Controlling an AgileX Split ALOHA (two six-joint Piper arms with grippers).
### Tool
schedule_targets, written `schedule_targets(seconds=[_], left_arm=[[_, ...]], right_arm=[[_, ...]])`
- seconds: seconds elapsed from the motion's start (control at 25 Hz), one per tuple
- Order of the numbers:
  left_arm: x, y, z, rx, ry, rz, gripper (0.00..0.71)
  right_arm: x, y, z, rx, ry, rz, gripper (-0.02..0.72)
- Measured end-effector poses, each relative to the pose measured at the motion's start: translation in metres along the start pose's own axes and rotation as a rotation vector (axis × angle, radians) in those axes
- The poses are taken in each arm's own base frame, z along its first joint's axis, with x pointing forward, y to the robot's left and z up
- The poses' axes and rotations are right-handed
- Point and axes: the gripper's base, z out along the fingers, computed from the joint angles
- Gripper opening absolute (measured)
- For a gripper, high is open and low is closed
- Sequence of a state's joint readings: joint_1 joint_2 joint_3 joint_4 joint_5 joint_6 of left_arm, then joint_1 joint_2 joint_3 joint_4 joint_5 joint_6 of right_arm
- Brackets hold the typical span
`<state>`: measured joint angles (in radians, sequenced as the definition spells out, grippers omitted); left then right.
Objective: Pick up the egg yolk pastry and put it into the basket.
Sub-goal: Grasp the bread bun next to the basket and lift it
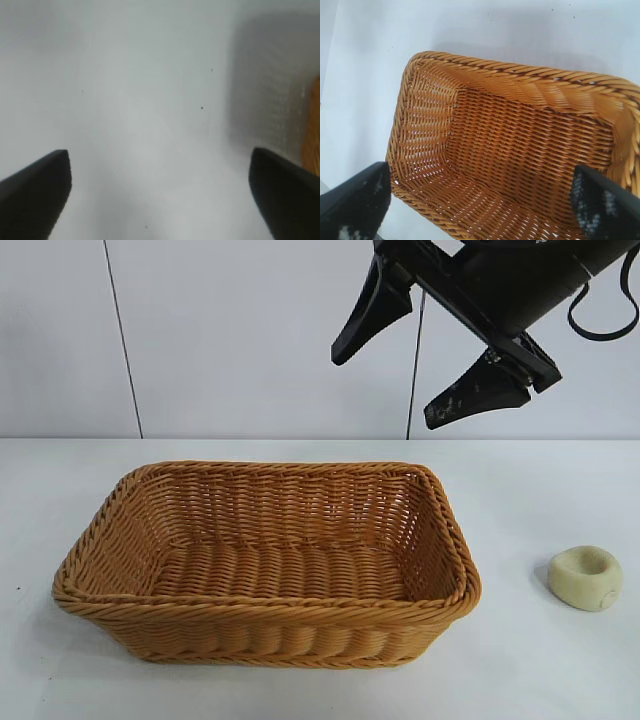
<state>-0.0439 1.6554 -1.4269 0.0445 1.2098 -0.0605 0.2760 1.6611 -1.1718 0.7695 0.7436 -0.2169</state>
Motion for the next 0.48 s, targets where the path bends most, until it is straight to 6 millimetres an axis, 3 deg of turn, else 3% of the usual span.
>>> schedule_targets(seconds=[0.24, 0.48], left_arm=[[0.077, 0.005, -0.041, 0.003, -0.061, 0.004, 0.692], [0.153, 0.009, -0.045, 0.004, -0.086, 0.003, 0.692]], right_arm=[[0.0, 0.0, 0.0, 0.0, 0.0, 0.0, 0.696], [0.0, 0.0, 0.0, 0.0, 0.0, 0.0, 0.696]])
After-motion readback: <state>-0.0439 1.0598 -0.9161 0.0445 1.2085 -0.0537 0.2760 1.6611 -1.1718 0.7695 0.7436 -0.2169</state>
